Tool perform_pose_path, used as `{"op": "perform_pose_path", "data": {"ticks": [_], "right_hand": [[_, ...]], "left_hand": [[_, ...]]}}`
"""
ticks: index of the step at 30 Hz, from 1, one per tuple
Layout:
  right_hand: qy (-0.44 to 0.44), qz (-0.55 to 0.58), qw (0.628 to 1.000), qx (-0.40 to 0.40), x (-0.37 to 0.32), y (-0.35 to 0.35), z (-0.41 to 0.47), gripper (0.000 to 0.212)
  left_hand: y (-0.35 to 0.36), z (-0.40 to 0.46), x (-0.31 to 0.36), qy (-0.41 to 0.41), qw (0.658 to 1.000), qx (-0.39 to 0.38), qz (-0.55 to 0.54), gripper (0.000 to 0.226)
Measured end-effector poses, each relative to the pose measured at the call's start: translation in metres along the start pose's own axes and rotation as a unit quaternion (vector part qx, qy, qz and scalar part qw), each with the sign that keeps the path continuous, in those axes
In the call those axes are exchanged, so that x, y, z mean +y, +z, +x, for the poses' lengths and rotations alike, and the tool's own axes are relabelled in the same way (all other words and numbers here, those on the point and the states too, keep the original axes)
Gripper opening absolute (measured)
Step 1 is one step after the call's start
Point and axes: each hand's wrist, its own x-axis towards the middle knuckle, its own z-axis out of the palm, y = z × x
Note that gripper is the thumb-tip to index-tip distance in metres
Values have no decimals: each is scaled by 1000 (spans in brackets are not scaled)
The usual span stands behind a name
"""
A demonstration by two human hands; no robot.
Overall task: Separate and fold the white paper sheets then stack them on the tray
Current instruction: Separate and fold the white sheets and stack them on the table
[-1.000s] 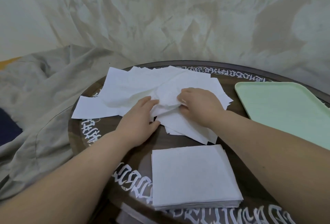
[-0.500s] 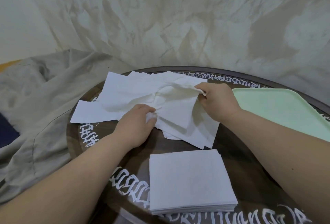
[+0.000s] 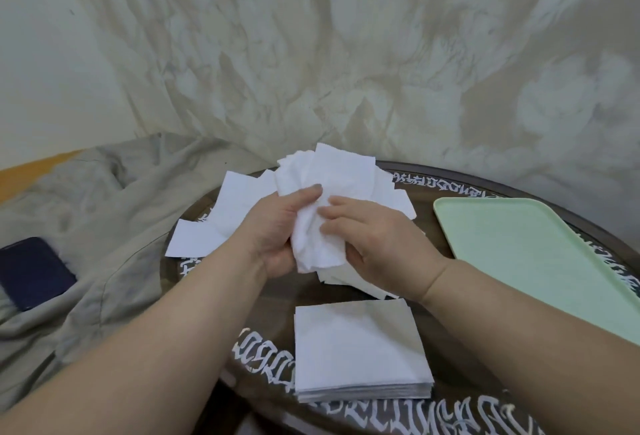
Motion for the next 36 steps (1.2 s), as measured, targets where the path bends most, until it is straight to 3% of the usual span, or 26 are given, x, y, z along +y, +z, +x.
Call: {"op": "perform_pose_path", "data": {"ticks": [4, 6, 8, 10, 12, 14, 15, 16, 17, 19, 23, 27, 32, 36], "right_hand": [[5, 28, 999, 44, -33, -18, -9, 32], [129, 84, 981, 121, -53, -32, -13, 25], [350, 194, 895, 198, -66, -44, -13, 25], [496, 321, 770, 240, -76, -51, -11, 21], [540, 443, 672, 247, -84, -52, -11, 7], [569, 542, 589, 188, -96, -47, -15, 45], [570, 576, 564, 156, -101, -43, -19, 51], [567, 601, 548, 128, -106, -39, -23, 44], [555, 620, 543, 113, -109, -37, -26, 30], [538, 595, 581, 133, -110, -31, -28, 12], [511, 447, 702, 215, -95, -32, -30, 9], [489, 367, 753, 243, -89, -37, -36, 6], [496, 318, 778, 216, -85, -31, -34, 6], [532, 335, 729, 272, -73, -34, -35, 2]], "left_hand": [[-4, -34, -4, 57, 998, 38, 3, 44], [-3, -57, -10, 95, 995, 37, -4, 44], [0, -81, -17, 119, 992, 32, -9, 43], [3, -102, -26, 130, 991, 22, -21, 41], [2, -116, -38, 143, 989, 25, -37, 42], [-2, -125, -51, 155, 987, 25, -44, 44], [-4, -128, -57, 154, 987, 22, -47, 44], [-6, -130, -62, 151, 987, 19, -49, 47], [-6, -131, -65, 149, 988, 18, -46, 51], [-6, -130, -69, 147, 988, 29, -28, 52], [-6, -123, -67, 145, 989, 34, -6, 43], [-8, -119, -73, 129, 991, 37, 16, 43], [-5, -112, -75, 131, 989, 64, 14, 40], [-7, -110, -73, 155, 983, 100, 15, 30]]}}
